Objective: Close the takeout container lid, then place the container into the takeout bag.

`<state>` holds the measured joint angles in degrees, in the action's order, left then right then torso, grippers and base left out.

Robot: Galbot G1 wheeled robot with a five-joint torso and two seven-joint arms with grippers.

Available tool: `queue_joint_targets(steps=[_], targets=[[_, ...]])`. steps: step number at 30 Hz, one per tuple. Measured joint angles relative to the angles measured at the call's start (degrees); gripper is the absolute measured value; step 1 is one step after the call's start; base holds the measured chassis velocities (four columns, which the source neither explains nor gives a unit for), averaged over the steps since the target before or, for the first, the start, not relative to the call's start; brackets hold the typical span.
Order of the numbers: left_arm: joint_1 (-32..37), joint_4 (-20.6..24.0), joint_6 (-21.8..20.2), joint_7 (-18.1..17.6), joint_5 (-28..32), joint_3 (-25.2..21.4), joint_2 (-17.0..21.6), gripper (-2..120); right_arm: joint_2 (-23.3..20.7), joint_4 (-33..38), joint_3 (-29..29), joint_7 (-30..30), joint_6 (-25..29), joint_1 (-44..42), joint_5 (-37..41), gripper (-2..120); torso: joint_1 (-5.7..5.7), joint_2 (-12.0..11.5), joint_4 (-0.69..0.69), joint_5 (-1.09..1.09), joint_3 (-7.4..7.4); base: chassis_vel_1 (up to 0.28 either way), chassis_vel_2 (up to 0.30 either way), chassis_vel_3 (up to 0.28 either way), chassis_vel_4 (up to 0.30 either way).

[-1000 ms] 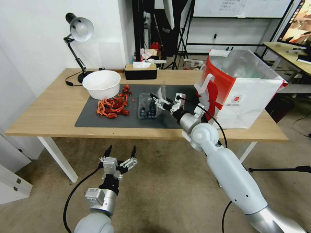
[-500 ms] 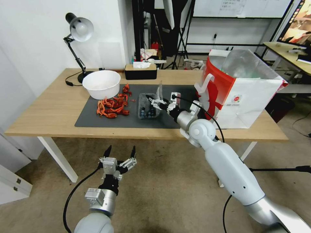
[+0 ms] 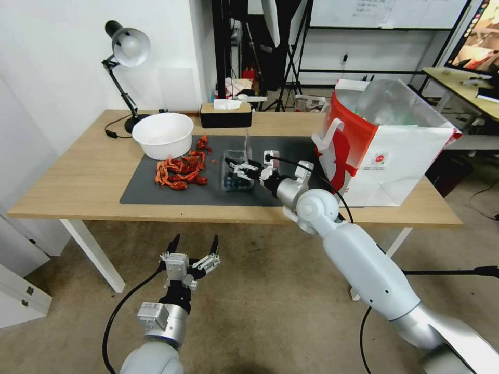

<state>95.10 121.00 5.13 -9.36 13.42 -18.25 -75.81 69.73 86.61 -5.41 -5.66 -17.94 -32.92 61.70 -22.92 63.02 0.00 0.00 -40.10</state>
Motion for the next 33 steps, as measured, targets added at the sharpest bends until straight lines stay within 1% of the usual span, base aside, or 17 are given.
queue_joint_targets(steps=[16,26,33], targets=[[0.1,-0.2,0.1,0.2,0.0,0.0,0.0,100,1.5,-3.7,-2.2,-0.7,0.1,1.7,0.0,100,0.0,0.0,0.0,0.0,0.0,0.0,0.0,0.0,0.0],[0.0,-0.4,0.2,0.2,0.0,0.0,0.0,100,2.7,-5.1,-3.1,0.6,0.1,2.6,0.3,100,0.0,0.0,0.0,0.0,0.0,0.0,0.0,0.0,0.0],[0.0,-0.5,0.2,0.3,0.1,-0.1,0.0,100,3.8,-6.1,-4.0,1.8,0.1,3.2,-1.0,100,0.0,0.0,0.0,0.0,0.0,0.0,0.0,0.0,0.0]])
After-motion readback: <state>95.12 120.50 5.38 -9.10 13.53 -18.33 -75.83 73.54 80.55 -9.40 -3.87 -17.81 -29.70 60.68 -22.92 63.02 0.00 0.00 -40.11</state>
